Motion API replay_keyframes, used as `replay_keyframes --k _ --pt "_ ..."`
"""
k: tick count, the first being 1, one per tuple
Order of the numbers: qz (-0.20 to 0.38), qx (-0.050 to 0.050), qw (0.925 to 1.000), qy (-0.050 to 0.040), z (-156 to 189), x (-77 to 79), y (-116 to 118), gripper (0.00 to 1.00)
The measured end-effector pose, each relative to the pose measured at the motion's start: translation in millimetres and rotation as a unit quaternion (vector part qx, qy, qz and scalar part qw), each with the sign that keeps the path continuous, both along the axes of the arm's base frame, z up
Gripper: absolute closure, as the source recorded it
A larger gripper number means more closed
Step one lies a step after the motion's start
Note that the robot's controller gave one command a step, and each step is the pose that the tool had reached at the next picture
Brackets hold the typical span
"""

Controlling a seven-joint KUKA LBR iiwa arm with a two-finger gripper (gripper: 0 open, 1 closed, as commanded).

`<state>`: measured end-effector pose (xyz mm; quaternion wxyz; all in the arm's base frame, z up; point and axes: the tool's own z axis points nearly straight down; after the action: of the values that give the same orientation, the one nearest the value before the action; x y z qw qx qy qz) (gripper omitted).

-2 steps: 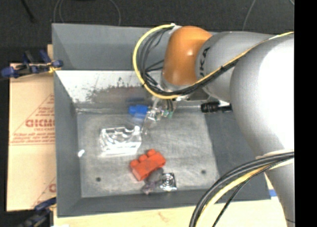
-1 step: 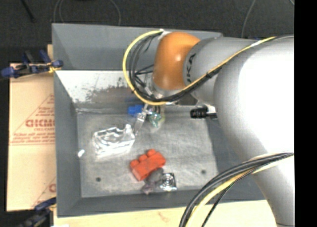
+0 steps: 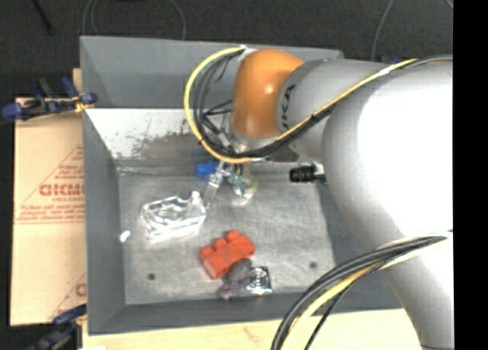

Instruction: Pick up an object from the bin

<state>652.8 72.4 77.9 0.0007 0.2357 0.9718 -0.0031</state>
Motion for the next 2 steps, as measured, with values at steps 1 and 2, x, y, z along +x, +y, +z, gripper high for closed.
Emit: replay_keyframes --k 1,2 --pt "0.002 0.001 1.0000 -0.0095 1 3.1 1 1.00" --pt "0.002 0.005 0.9999 -0.0104 1 -2.9 -38 1.00"
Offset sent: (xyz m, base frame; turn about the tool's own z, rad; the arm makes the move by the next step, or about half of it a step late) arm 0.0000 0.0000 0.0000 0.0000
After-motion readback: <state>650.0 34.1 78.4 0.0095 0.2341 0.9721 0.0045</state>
